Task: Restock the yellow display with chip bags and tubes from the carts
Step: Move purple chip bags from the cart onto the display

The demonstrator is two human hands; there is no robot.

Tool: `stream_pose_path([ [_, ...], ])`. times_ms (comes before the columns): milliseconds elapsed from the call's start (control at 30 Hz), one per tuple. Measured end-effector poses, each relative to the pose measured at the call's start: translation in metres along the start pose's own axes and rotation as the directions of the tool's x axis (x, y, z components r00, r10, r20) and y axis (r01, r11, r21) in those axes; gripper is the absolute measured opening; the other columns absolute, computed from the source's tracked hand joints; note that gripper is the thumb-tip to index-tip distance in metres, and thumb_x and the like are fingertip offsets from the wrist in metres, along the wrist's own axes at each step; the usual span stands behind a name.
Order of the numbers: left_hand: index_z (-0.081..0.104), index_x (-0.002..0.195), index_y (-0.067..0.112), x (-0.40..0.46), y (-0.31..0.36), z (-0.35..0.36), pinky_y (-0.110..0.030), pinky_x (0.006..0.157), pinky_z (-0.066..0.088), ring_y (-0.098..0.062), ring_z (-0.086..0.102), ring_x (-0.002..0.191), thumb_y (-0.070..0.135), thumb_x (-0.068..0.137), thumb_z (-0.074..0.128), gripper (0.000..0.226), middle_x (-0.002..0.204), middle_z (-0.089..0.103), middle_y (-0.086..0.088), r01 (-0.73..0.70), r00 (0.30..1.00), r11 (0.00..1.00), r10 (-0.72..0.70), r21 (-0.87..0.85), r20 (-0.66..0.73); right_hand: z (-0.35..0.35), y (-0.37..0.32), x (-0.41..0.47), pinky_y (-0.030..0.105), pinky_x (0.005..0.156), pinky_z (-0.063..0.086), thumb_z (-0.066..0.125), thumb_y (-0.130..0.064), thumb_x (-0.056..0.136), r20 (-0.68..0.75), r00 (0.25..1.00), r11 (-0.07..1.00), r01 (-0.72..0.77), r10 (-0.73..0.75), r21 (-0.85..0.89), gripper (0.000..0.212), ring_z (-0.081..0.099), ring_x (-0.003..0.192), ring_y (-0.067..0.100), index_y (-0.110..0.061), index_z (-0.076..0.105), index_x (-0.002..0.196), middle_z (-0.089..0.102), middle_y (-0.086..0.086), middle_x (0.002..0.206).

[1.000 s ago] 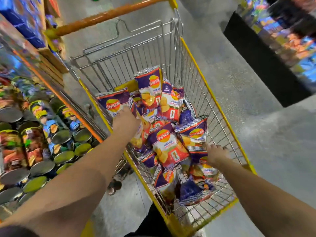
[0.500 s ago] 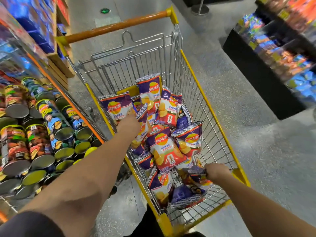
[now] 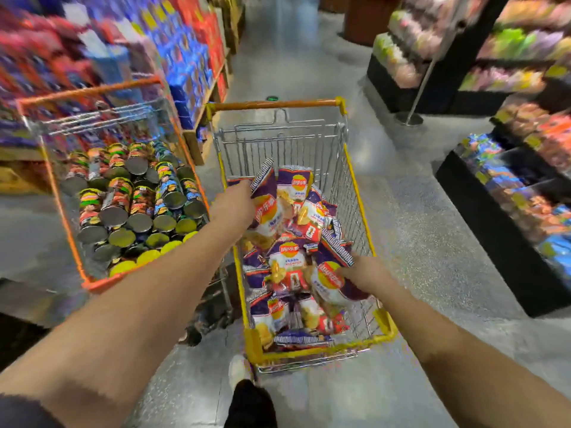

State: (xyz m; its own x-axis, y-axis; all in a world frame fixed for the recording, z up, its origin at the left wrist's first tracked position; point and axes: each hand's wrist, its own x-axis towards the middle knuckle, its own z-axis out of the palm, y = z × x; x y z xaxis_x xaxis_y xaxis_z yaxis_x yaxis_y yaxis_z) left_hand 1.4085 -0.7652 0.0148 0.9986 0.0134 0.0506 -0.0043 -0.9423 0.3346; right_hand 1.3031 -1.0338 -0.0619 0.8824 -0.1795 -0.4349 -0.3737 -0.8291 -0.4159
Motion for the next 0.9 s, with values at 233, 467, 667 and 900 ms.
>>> stream_pose_path([
  [233, 0.05, 0.123, 0.017, -0.121, -0.054, -0.089, -0.036, 0.061, 0.04, -0.035, 0.062, 0.091, 0.033, 0.098, 0.051, 0.03, 0.101, 0.065, -0.011, 0.144, 0.979, 0.99, -0.141, 0.007, -0.15, -0.026, -0.082, -0.071, 0.031, 0.065, 0.033, 0.07, -0.044, 0.083, -0.081, 0.974, 0.975, 0.216, -0.211, 0.051, 0.036, 0.049, 0.078, 0.025, -0.012, 0.055, 0.081, 0.053, 0.009, 0.082],
  [467, 0.053, 0.121, 0.026, -0.268, -0.158, -0.163, -0.037, 0.074, 0.05, -0.031, 0.063, 0.098, 0.038, 0.094, 0.055, 0.029, 0.111, 0.067, -0.005, 0.432, 0.857, 0.898, -0.437, -0.08, -0.273, 0.027, -0.205, -0.165, 0.03, 0.064, 0.034, 0.067, -0.037, 0.088, 0.038, 0.802, 0.801, 0.597, -0.595, -0.055, 0.026, 0.051, 0.078, 0.023, -0.017, 0.064, 0.104, 0.064, 0.009, 0.091],
  [667, 0.054, 0.11, 0.024, -0.426, -0.253, -0.207, -0.034, 0.065, 0.043, -0.032, 0.062, 0.097, 0.043, 0.093, 0.059, 0.026, 0.107, 0.067, -0.005, 0.643, 0.709, 0.764, -0.623, -0.062, -0.33, 0.118, -0.294, -0.277, 0.035, 0.069, 0.049, 0.067, -0.04, 0.087, 0.236, 0.616, 0.605, 0.786, -0.751, -0.127, 0.025, 0.062, 0.082, 0.024, -0.019, 0.066, 0.099, 0.068, 0.005, 0.092],
  [900, 0.054, 0.121, 0.031, -0.675, -0.344, -0.257, -0.035, 0.068, 0.04, -0.033, 0.061, 0.103, 0.049, 0.092, 0.058, 0.035, 0.111, 0.066, -0.009, 0.797, 0.549, 0.601, -0.762, -0.059, -0.345, 0.256, -0.37, -0.454, 0.034, 0.065, 0.044, 0.067, -0.045, 0.087, 0.52, 0.295, 0.285, 0.953, -0.802, -0.103, 0.03, 0.062, 0.079, 0.02, -0.023, 0.065, 0.106, 0.069, 0.004, 0.09],
])
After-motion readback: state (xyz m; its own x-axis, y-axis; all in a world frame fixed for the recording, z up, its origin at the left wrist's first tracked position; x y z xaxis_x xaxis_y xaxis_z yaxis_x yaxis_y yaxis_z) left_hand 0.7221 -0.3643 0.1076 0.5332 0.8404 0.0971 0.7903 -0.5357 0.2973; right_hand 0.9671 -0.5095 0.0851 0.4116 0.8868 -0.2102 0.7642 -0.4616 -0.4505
